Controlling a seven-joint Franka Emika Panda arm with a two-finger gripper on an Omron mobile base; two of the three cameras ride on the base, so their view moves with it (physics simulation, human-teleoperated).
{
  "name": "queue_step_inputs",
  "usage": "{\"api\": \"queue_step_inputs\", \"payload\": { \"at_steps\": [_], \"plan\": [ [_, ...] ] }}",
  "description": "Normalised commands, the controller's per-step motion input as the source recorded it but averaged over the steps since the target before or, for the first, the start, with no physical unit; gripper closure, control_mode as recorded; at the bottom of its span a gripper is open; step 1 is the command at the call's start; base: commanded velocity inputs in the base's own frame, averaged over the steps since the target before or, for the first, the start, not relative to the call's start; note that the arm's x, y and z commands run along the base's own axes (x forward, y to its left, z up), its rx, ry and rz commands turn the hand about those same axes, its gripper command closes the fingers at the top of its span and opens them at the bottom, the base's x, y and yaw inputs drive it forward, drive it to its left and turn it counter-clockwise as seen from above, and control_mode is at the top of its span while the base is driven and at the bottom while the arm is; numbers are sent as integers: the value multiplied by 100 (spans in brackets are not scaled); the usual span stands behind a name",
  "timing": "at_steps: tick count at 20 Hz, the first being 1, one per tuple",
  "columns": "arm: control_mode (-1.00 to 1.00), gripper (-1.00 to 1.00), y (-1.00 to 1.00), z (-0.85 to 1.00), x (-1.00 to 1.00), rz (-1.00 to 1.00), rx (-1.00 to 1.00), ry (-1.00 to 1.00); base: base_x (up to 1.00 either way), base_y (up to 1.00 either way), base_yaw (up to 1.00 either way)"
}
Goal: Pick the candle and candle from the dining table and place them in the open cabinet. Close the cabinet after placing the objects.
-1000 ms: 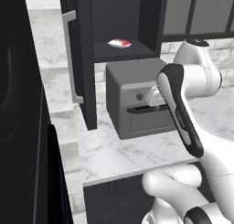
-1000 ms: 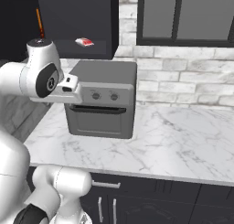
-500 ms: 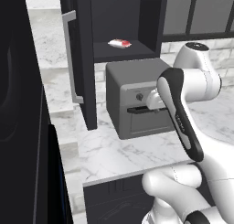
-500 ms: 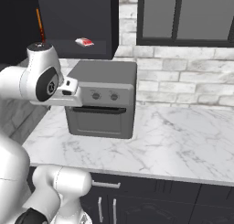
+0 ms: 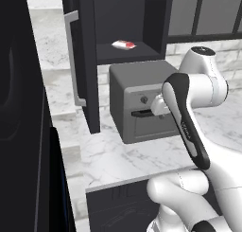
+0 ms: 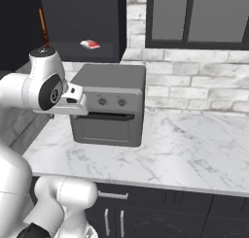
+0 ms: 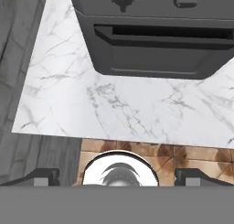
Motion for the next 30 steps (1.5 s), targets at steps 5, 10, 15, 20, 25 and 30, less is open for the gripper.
{"api": "queue_step_inputs", "payload": {
  "at_steps": [5,10,15,20,25,30],
  "plan": [
    [100,-100,0,0,0,0,0,0,-30,-2,0],
    [100,-100,0,0,0,0,0,0,-24,-6,-1],
    [100,-100,0,0,0,0,0,0,-18,-12,-12],
    [100,-100,0,0,0,0,0,0,-29,-24,-31],
    [100,-100,0,0,0,0,0,0,-31,-26,-39],
    [100,-100,0,0,0,0,0,0,-18,-21,-42]
  ]
}}
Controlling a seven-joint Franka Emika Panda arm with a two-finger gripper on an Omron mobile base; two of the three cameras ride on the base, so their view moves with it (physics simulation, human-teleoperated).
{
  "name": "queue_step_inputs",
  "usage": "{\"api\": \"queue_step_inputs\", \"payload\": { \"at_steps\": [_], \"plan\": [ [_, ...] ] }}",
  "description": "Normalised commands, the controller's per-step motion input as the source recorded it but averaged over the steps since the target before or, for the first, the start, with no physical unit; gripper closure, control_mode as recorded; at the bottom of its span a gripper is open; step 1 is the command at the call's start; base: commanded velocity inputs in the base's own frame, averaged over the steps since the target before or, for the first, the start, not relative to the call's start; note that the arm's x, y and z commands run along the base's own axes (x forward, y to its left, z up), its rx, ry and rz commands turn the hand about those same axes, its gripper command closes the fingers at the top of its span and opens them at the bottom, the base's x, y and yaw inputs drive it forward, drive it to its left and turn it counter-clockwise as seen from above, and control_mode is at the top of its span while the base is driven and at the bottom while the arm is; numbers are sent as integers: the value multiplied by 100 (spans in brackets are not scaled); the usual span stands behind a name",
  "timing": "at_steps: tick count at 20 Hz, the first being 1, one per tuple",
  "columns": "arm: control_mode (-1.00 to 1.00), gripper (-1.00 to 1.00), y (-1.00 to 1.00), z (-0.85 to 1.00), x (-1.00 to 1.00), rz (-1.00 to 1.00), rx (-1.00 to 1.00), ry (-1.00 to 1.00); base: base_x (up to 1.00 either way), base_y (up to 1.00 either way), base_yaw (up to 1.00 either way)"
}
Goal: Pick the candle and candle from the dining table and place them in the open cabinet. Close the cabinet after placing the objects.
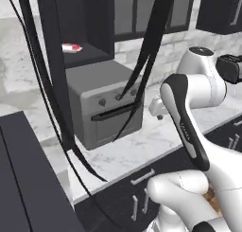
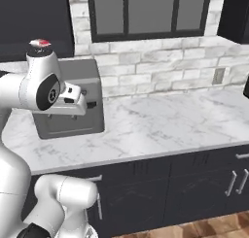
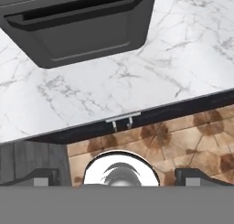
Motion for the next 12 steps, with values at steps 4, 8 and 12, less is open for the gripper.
{"api": "queue_step_inputs", "payload": {
  "at_steps": [4,8,12],
  "plan": [
    [100,-100,0,0,0,0,0,0,-4,-14,-42],
    [100,-100,0,0,0,0,0,0,0,-6,-39],
    [100,-100,0,0,0,0,0,0,0,-2,-39]
  ]
}}
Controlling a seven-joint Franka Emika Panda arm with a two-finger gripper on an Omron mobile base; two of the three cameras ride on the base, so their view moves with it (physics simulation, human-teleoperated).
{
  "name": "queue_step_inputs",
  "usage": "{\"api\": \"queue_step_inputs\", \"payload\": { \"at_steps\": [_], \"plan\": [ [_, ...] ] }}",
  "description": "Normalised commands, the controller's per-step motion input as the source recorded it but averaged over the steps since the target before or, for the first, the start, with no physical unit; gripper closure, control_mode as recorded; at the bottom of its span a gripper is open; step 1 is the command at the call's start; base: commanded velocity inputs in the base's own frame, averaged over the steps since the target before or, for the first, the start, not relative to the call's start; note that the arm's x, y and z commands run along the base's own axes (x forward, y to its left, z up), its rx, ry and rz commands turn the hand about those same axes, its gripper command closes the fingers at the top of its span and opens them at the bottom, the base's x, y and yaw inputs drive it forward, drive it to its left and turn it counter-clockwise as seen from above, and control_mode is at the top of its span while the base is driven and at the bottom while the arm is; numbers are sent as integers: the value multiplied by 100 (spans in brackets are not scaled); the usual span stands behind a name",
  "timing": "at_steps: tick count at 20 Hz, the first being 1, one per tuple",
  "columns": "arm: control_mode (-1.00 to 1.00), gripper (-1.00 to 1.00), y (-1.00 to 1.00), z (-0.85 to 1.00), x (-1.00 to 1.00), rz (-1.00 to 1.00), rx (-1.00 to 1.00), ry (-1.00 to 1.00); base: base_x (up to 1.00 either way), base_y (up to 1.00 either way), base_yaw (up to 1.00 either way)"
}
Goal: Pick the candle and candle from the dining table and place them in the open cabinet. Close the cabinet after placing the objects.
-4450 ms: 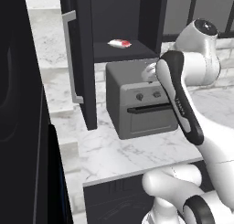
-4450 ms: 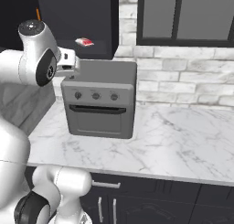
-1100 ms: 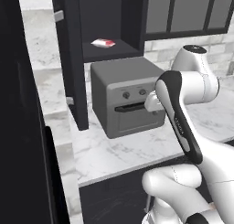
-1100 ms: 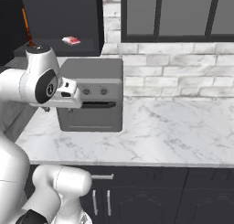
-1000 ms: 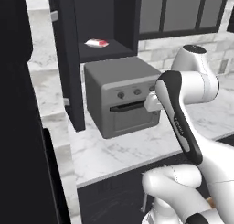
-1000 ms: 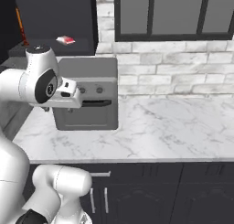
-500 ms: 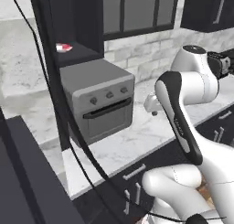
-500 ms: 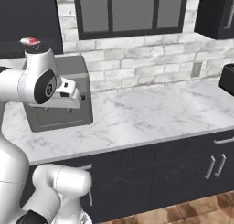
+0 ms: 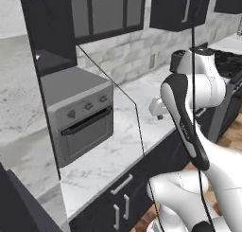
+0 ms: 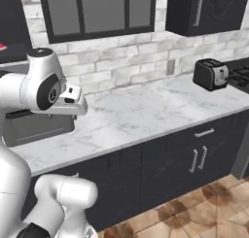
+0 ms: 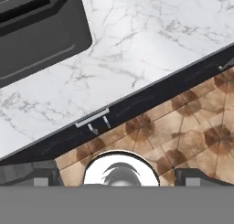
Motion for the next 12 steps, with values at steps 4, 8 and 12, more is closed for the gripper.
{"api": "queue_step_inputs", "payload": {
  "at_steps": [4,8,12],
  "plan": [
    [100,-100,0,0,0,0,0,0,0,-4,-38],
    [100,-100,0,0,0,0,0,0,0,-1,-38],
    [100,-100,0,0,0,0,0,0,0,-1,-38]
  ]
}}
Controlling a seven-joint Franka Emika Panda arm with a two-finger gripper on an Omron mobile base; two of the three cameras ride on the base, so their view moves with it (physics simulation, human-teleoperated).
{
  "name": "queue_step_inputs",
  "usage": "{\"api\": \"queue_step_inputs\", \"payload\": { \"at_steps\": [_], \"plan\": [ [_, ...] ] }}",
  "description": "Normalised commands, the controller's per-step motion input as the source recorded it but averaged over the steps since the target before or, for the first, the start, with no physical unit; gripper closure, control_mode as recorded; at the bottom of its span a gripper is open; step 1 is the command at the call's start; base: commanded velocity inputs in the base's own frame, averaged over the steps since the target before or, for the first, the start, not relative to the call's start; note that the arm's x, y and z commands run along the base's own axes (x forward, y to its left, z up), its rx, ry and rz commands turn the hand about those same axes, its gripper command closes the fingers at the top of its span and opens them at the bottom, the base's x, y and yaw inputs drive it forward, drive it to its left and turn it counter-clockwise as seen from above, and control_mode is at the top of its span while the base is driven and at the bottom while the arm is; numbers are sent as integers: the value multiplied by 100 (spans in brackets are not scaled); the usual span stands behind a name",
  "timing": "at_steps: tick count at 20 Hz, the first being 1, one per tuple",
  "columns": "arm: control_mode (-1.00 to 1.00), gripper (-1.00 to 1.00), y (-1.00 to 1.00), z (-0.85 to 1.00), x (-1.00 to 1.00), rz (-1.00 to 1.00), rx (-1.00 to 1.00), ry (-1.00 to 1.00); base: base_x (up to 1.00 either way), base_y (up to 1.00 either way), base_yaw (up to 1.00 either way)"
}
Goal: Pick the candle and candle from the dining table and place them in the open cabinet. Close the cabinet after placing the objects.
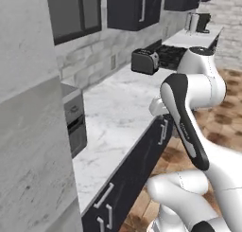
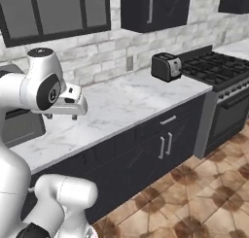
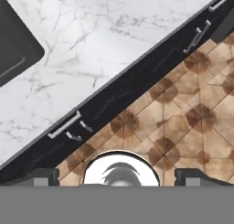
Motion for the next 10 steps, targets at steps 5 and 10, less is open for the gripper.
{"api": "queue_step_inputs", "payload": {
  "at_steps": [5,10],
  "plan": [
    [100,-100,0,0,0,0,0,0,2,0,-38],
    [100,-100,0,0,0,0,0,0,12,0,-36]
  ]
}}
